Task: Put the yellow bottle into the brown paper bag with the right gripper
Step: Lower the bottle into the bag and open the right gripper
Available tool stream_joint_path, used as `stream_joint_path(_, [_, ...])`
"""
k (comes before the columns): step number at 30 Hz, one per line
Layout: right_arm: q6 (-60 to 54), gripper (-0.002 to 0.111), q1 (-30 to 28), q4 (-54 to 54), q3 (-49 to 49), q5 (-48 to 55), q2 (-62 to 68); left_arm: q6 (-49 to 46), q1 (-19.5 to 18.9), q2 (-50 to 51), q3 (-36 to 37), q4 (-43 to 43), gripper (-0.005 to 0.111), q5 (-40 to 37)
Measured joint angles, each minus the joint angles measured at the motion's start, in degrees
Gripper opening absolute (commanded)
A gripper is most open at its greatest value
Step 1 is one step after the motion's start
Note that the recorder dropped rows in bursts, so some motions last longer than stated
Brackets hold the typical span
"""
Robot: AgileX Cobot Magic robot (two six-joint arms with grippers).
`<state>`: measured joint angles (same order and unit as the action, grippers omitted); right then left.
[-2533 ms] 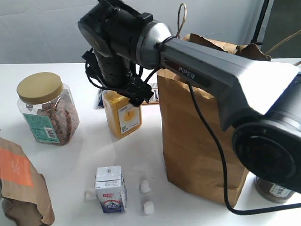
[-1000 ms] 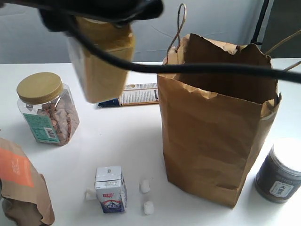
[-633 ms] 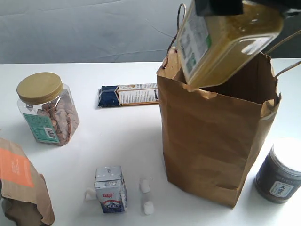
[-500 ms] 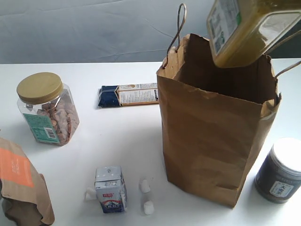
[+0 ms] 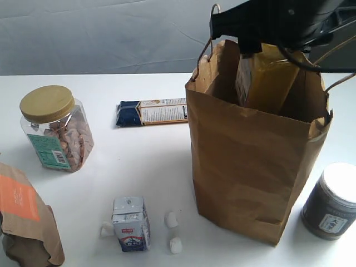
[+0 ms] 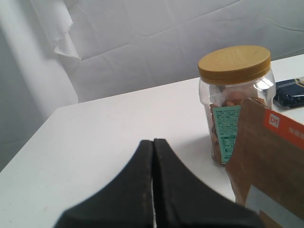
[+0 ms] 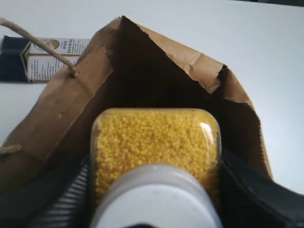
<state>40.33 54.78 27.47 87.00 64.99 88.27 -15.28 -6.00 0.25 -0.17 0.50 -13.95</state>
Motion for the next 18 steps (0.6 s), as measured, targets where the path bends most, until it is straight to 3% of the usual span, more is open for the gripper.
stream_joint_path(4, [-0.1, 0.002, -2.0, -3.6, 0.0, -1.7, 3.8, 0.0, 0.0, 0.0, 0.0, 0.0, 0.000, 0.0])
stream_joint_path(8, [-0.1, 0.018, -2.6, -5.5, -0.1, -2.0, 6.0, 0.0, 0.0, 0.0, 0.0, 0.0, 0.000, 0.0])
stream_joint_path(16, [0.0, 0.078, -2.7, -4.9, -1.4, -4.0, 6.3, 0.0, 0.0, 0.0, 0.0, 0.0, 0.000, 0.0])
stream_joint_path(18, [0.0, 0.088, -2.7, -4.3, -2.0, -5.3, 6.0, 0.0, 0.0, 0.0, 0.0, 0.0, 0.000, 0.0])
